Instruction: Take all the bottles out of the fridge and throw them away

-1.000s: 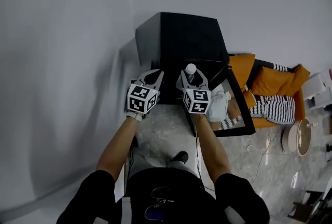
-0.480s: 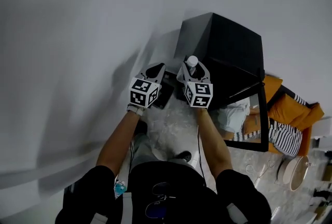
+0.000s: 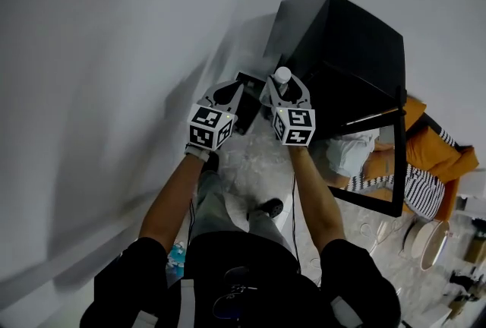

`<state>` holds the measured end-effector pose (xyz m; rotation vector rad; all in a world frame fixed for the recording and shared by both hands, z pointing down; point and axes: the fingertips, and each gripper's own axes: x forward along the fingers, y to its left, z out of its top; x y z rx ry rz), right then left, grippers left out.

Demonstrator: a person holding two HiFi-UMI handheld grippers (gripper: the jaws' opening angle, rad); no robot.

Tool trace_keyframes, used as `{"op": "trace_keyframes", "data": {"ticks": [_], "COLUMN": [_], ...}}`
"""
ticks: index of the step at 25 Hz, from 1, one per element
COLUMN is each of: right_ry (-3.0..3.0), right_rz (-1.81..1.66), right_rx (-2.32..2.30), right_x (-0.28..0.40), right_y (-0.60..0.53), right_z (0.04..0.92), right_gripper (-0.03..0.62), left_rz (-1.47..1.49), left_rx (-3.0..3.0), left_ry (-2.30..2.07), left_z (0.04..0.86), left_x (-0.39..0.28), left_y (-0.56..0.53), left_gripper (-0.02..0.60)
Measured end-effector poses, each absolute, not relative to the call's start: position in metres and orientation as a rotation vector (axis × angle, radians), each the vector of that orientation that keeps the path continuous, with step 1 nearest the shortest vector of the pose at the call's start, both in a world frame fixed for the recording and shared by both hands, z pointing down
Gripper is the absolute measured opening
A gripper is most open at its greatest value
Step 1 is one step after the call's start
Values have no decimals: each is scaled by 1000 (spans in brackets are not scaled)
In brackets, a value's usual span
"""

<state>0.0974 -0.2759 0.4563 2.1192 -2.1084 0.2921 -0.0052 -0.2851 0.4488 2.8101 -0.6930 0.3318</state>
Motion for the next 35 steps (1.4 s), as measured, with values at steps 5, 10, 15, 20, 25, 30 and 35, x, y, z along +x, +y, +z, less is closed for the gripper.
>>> {"op": "trace_keyframes", "data": {"ticks": [5, 10, 15, 20, 25, 30, 35], "right_ry": [-2115, -2108, -2090, -2094, -2114, -2145, -2184], "right_rz": [349, 417, 466, 471, 450, 421, 403], "right_rx": [2099, 2083, 2073, 2058, 2052, 2047, 2036], "right_x": [95, 94, 94, 101, 96, 88, 81], "right_y": [-274, -268, -259, -262, -265, -278, -287], "right_z": [504, 559, 596, 610, 627, 651, 700], "right_gripper": [207, 206, 207, 207, 207, 207, 206], "left_rz": [388, 410, 442, 438, 420, 419, 445], "left_rx": [2772, 2737, 2707, 2696, 2702, 2712, 2719], "left_ry": [-656, -651, -653, -664, -668, -659, -664], "left_z": [496, 541, 574, 586, 604, 630, 676], "left_x": [1, 5, 5, 15, 15, 12, 4], "left_y": [-282, -289, -294, -300, -299, -304, -300], "left_gripper": [0, 0, 0, 0, 0, 0, 0]}}
